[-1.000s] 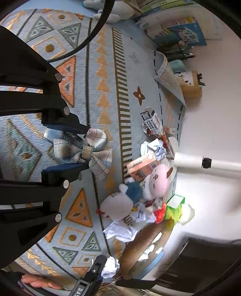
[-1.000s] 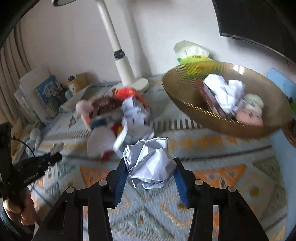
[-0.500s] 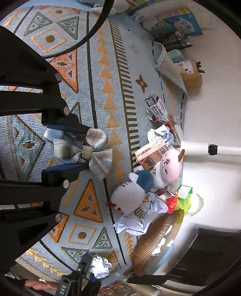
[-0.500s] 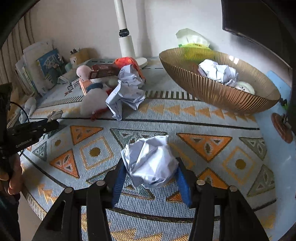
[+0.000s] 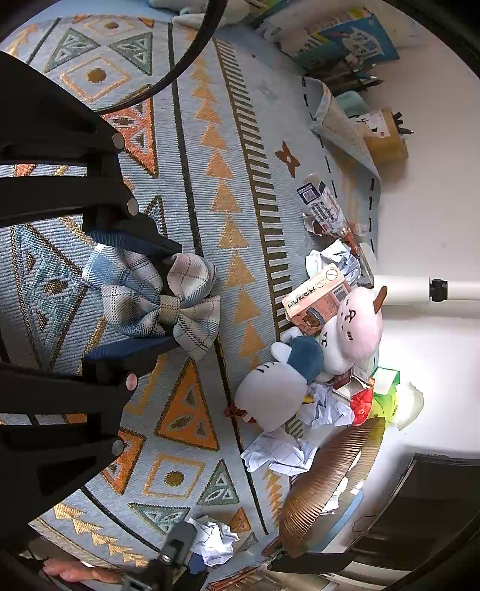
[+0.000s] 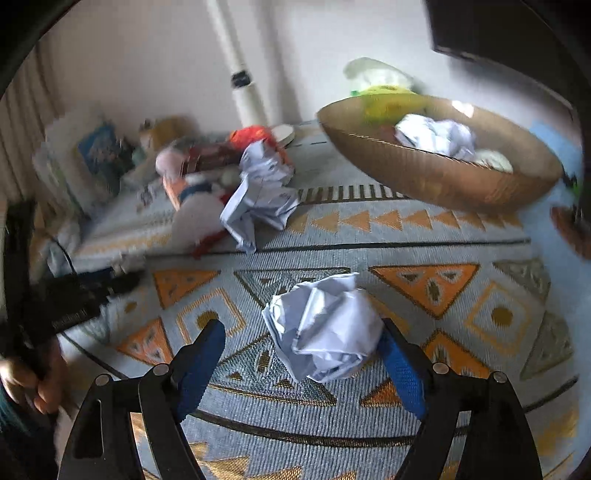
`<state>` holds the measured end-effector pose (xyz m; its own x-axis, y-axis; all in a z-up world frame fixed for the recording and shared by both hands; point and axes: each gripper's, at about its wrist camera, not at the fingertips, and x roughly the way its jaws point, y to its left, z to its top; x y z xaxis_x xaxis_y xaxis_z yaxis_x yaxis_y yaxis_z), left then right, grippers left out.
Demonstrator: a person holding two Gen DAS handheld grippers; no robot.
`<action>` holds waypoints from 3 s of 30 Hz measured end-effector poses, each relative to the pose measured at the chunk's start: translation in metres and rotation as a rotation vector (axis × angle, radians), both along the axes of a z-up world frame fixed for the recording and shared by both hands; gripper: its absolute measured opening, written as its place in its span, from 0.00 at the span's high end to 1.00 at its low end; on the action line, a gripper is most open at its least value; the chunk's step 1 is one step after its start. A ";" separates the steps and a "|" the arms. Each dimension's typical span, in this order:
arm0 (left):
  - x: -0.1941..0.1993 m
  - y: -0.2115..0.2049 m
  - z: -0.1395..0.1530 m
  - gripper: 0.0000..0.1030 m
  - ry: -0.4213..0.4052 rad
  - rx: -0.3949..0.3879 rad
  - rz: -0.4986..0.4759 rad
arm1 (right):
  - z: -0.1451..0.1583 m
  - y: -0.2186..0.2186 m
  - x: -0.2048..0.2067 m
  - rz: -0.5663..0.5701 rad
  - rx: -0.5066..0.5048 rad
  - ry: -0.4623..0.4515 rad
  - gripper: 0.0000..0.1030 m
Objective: Organize objects
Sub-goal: 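Carry plaid bow and paper ball toward the golden bowl, then release paper ball and plaid bow into the golden bowl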
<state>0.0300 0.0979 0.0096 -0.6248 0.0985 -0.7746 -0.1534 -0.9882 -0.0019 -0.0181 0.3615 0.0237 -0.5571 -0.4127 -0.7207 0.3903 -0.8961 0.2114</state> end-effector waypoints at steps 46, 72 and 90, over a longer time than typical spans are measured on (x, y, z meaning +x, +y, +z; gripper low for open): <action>-0.120 0.211 0.119 0.52 0.139 0.138 -0.310 | 0.150 0.133 -0.126 -0.362 -0.049 0.212 0.39; -0.129 0.186 0.100 0.44 0.069 0.503 -0.284 | 0.139 0.139 -0.096 -0.332 0.017 0.257 0.19; -0.087 0.113 0.135 0.01 0.154 0.647 -0.236 | 0.142 0.118 -0.058 -0.243 0.016 0.296 0.19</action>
